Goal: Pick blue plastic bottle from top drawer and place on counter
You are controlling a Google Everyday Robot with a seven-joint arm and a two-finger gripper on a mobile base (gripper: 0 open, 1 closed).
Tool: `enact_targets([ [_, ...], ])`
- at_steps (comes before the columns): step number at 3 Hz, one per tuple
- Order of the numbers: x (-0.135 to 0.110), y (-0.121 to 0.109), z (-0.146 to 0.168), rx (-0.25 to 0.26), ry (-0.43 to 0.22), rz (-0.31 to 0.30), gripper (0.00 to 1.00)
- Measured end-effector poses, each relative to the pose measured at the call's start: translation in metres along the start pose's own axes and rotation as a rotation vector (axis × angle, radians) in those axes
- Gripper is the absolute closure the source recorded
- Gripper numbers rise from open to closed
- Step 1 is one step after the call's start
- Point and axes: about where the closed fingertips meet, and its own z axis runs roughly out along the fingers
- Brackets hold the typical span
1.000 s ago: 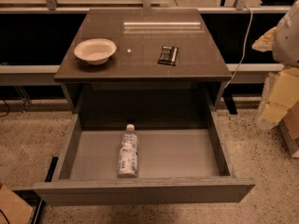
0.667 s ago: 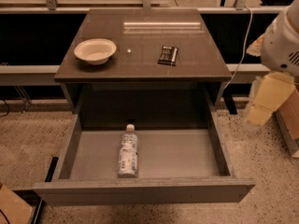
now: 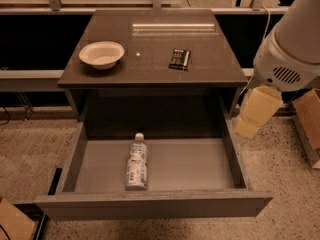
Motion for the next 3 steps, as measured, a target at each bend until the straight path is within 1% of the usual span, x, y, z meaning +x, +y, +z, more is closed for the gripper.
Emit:
enact_targets([
  [1,0.002,-0.002,-0.003,-0.014,-0.061,0.025,0.0],
  [2,-0.018,0.008,0.022,-0.079,-0.123,0.092,0.0],
  [3,-0.049,0.02,0.065,-0.16,-0.127,0.183,0.0],
])
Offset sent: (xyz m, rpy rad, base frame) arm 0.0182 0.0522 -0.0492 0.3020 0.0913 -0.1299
